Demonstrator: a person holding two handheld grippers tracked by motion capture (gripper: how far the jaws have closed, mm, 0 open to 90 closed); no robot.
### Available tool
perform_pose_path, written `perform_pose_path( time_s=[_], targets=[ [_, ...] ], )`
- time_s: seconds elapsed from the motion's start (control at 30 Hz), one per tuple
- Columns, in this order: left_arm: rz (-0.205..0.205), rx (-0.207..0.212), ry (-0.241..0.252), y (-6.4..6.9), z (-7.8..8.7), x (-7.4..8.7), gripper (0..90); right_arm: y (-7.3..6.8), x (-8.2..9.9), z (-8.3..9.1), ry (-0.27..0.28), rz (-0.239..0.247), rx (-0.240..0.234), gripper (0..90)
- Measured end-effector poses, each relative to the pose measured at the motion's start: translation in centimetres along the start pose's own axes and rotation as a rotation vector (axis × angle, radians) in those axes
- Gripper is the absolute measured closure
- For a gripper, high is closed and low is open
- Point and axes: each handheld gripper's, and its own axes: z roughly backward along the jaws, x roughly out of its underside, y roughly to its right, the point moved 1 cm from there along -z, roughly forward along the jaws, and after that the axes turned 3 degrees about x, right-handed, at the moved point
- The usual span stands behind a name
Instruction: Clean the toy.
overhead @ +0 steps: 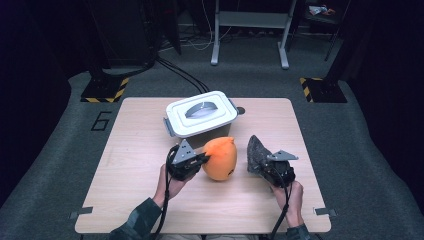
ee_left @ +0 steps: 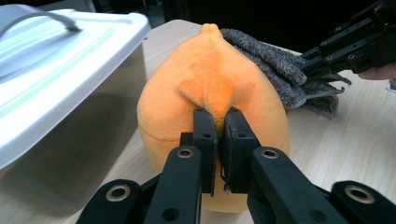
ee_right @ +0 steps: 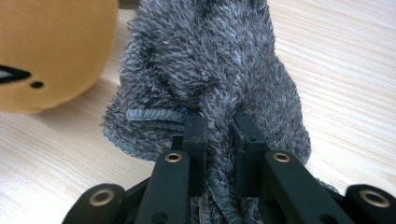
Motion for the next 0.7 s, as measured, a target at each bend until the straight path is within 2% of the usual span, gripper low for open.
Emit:
perform_pose_path(
  time_s=[0.1,0.13,0.3,0.43,0.47,0.7],
  targets=[
    [0.004,-0.008,-0.001,-0.2,0.8,0.2,85.5,-0.2,0.0,-0.2,-0.004,-0.013,-0.001,78.0],
    [0.003,-0.019,0.004,-0.3,1.6,0.5,85.6,-0.2,0.0,-0.2,-0.007,-0.017,-0.003,78.0],
    [0.019,-0.043,0.003,-0.6,3.9,1.5,85.5,-0.2,0.1,-0.5,-0.015,-0.004,0.003,78.0],
    [0.021,-0.065,0.001,-0.9,5.1,2.1,85.5,-0.2,0.1,-0.7,-0.020,-0.008,0.006,78.0],
    [0.032,-0.068,0.002,-1.1,5.6,2.4,85.5,-0.3,0.0,-0.8,-0.025,-0.014,0.002,78.0],
    [0.052,-0.123,0.011,-2.0,8.1,3.7,85.5,-0.5,-0.2,-1.1,-0.034,-0.005,0.003,78.0]
  ],
)
